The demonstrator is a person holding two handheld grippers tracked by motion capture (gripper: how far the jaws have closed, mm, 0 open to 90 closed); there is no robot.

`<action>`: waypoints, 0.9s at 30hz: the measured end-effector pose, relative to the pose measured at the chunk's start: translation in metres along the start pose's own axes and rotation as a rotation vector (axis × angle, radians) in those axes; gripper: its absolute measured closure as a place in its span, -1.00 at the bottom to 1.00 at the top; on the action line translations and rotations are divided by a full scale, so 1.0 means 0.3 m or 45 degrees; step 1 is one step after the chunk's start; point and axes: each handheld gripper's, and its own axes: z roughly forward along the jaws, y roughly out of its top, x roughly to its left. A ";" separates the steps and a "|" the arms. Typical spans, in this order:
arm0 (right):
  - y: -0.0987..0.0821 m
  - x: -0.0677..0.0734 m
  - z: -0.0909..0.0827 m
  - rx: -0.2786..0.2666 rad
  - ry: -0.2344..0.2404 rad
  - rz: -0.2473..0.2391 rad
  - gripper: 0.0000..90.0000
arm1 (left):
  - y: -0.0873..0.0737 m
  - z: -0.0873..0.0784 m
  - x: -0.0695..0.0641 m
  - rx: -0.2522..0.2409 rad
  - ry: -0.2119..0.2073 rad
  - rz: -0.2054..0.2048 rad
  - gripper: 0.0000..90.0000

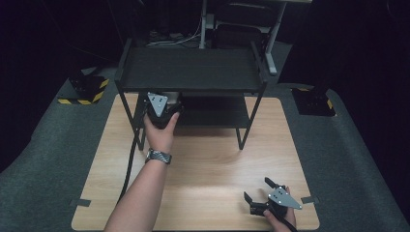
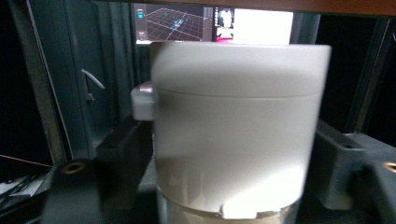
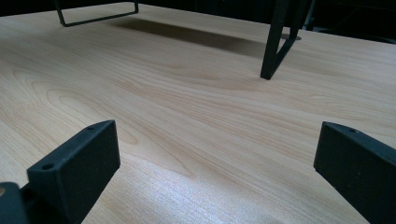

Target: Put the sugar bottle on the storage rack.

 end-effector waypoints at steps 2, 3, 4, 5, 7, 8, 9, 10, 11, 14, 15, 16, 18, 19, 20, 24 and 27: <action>0.000 0.000 0.000 0.000 0.001 0.001 -1.00 | 0.001 -0.003 0.000 0.002 -0.007 0.003 -0.75; 0.000 -0.001 0.000 0.001 0.001 0.002 -1.00 | -0.003 -0.006 -0.004 -0.011 -0.004 0.015 -0.90; 0.000 -0.001 0.000 0.001 0.001 0.002 -1.00 | -0.006 -0.012 -0.005 -0.024 -0.007 0.029 -0.90; 0.001 -0.001 0.000 0.001 0.002 0.002 -1.00 | -0.008 -0.016 -0.004 -0.032 -0.015 0.026 -0.95; 0.001 -0.002 0.000 0.001 0.003 0.001 -1.00 | -0.008 -0.027 0.000 -0.039 -0.034 0.022 -0.99; 0.001 -0.002 0.000 0.001 0.004 0.000 -1.00 | -0.010 -0.032 0.001 -0.045 -0.042 0.025 -0.99; 0.001 -0.002 0.000 0.001 0.004 0.000 -1.00 | -0.011 -0.041 0.003 -0.053 -0.052 0.026 -0.99; 0.001 -0.002 0.000 0.001 0.004 0.000 -1.00 | -0.010 -0.050 0.007 -0.052 -0.062 0.031 -0.99; 0.001 -0.002 0.000 0.002 0.004 0.000 -1.00 | -0.009 -0.061 0.011 -0.053 -0.067 0.038 -0.99; 0.002 -0.002 0.001 0.003 0.005 -0.004 -1.00 | -0.011 -0.094 0.018 -0.064 -0.074 0.031 -0.99; 0.002 -0.002 0.001 0.004 0.005 -0.005 -1.00 | -0.015 -0.104 0.022 -0.070 -0.083 0.026 -0.99; 0.002 -0.002 0.001 0.005 0.006 -0.005 -1.00 | -0.019 -0.117 0.025 -0.075 -0.092 0.030 -0.99; 0.004 -0.002 0.002 0.008 0.007 -0.006 -1.00 | -0.035 -0.156 0.038 -0.097 -0.112 0.048 -0.99; 0.004 -0.002 0.002 0.008 0.007 -0.006 -1.00 | -0.035 -0.156 0.038 -0.097 -0.112 0.048 -0.99; 0.004 -0.002 0.002 0.008 0.007 -0.006 -1.00 | -0.041 -0.170 0.043 -0.101 -0.119 0.042 -0.99; 0.005 -0.001 0.002 0.010 0.006 -0.008 -1.00 | -0.064 -0.212 0.055 -0.111 -0.131 0.048 -0.99; 0.005 -0.001 0.002 0.010 0.006 -0.007 -1.00 | -0.090 -0.249 0.062 -0.115 -0.148 0.051 -0.99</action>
